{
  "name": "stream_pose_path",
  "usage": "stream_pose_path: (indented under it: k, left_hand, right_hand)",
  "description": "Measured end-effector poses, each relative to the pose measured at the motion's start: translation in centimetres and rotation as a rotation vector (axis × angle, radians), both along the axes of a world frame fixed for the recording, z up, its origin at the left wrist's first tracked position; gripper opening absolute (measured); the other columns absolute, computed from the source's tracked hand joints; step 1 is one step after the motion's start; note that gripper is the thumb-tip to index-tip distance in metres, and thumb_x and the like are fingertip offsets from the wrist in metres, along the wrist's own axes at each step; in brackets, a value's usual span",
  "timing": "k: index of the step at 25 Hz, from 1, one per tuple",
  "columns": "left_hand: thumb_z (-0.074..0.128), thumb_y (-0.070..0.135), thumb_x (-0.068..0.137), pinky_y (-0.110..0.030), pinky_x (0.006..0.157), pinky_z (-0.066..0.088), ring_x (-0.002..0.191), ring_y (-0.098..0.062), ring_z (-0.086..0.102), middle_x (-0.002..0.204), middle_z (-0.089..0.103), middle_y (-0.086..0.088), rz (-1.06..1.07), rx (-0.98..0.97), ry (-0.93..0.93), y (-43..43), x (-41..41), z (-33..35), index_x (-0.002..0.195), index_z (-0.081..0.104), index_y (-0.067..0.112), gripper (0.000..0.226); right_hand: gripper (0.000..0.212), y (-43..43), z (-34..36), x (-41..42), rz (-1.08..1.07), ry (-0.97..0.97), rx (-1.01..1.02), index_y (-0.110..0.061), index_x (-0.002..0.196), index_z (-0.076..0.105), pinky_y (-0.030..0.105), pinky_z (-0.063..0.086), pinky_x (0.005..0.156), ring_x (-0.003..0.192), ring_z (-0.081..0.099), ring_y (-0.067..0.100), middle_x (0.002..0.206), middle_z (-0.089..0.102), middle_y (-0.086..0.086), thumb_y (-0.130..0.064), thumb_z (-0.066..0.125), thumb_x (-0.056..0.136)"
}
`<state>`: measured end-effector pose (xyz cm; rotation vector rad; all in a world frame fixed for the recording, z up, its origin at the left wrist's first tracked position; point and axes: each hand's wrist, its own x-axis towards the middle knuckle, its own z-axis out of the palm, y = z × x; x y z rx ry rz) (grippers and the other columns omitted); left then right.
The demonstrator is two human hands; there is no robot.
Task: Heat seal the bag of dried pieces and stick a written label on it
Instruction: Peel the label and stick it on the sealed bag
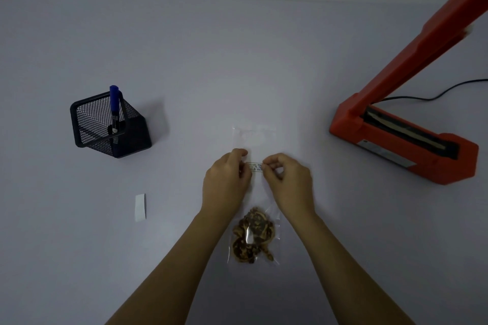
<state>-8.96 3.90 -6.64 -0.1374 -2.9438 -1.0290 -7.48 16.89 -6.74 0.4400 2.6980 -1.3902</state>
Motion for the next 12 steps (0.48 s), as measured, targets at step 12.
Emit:
stream_pose_path:
  k: [12]
  left_hand:
    - [0.055, 0.013, 0.087, -0.017, 0.072, 0.045, 0.083, -0.017, 0.057, 0.101, 0.059, -0.012, -0.159, 0.040, 0.128, -3.3, 0.7, -1.6, 0.104, 0.063, 0.002, 0.022]
  right_hand:
    - [0.034, 2.2, -1.3, 1.9, 0.273, 0.211, 0.224, -0.015, 0.117, 0.056, 0.015, 0.035, 0.087, 0.098, 0.048, 0.009, 0.110, 0.061, -0.002, -0.024, 0.062, 0.084]
